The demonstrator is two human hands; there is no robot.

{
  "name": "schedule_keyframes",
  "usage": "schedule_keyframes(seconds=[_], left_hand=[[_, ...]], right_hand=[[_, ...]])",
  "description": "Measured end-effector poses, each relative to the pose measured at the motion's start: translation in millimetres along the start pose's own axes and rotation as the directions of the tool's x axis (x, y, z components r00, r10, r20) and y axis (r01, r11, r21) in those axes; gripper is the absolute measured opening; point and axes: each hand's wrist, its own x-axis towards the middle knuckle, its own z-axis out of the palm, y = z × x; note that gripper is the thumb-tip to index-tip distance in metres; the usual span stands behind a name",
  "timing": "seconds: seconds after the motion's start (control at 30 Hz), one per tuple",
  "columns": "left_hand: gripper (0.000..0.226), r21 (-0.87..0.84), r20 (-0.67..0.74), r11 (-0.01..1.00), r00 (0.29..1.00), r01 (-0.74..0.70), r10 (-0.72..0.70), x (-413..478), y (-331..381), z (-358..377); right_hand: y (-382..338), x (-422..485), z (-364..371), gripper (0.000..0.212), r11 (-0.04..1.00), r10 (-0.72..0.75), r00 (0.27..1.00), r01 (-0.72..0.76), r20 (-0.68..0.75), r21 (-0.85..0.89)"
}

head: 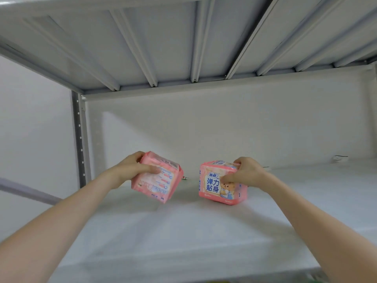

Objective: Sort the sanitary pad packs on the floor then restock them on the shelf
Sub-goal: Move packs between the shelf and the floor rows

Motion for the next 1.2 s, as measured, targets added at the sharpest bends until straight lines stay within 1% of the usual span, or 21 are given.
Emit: schedule_keyframes(seconds=[0.07, 0.17, 0.23, 0.37, 0.47, 0.6, 0.73, 0.77, 0.87, 0.97, 1.1, 1.2], left_hand=[[0.078, -0.105, -0.057, 0.994, 0.998, 0.0, -0.006, -22, 8, 10], [0.07, -0.205, -0.134, 0.979, 0.991, -0.003, -0.025, -53, 19, 30], [0.072, -0.237, -0.162, 0.971, 0.986, -0.004, -0.035, -71, 29, 44], [0.077, -0.314, -0.194, 0.949, 0.98, -0.025, -0.038, -108, 56, 70], [0.075, -0.38, -0.209, 0.924, 0.977, -0.053, -0.03, -134, 75, 80], [0.077, -0.439, -0.191, 0.895, 0.982, -0.077, -0.009, -171, 95, 86], [0.092, -0.449, -0.13, 0.892, 0.991, -0.056, -0.004, -218, 105, 92], [0.092, -0.455, -0.112, 0.889, 0.994, -0.052, 0.001, -231, 104, 94], [0.08, -0.515, -0.077, 0.856, 0.997, -0.05, 0.013, -269, 97, 113], [0.077, -0.559, -0.041, 0.828, 0.999, -0.03, 0.009, -315, 88, 140], [0.078, -0.574, 0.004, 0.817, 0.998, 0.055, -0.065, -383, 80, 174], [0.08, -0.537, 0.039, 0.832, 0.989, 0.14, -0.141, -433, 73, 202]], right_hand=[[2, -14, -10, 0.065, 0.999, -0.032, 0.999, 0.033, -0.019, 0.041], [6, -31, -32, 0.059, 0.991, -0.08, 0.996, 0.083, -0.029, 0.107], [9, -43, -49, 0.054, 0.983, -0.101, 0.994, 0.107, -0.043, 0.152], [13, -71, -83, 0.045, 0.972, -0.126, 0.989, 0.14, -0.083, 0.187], [14, -94, -106, 0.043, 0.973, -0.128, 0.989, 0.14, -0.075, 0.181], [16, -129, -131, 0.045, 0.979, -0.128, 0.991, 0.134, -0.048, 0.153], [18, -178, -150, 0.047, 0.981, -0.11, 0.993, 0.115, -0.041, 0.154], [20, -193, -153, 0.046, 0.981, -0.101, 0.994, 0.107, -0.048, 0.163], [31, -245, -158, 0.042, 0.974, -0.08, 0.994, 0.092, -0.069, 0.206], [47, -300, -155, 0.04, 0.968, -0.064, 0.994, 0.083, -0.087, 0.238], [70, -368, -153, 0.059, 0.959, -0.033, 0.998, 0.046, -0.053, 0.279], [93, -414, -154, 0.059, 0.96, -0.009, 0.999, 0.021, -0.047, 0.279]])
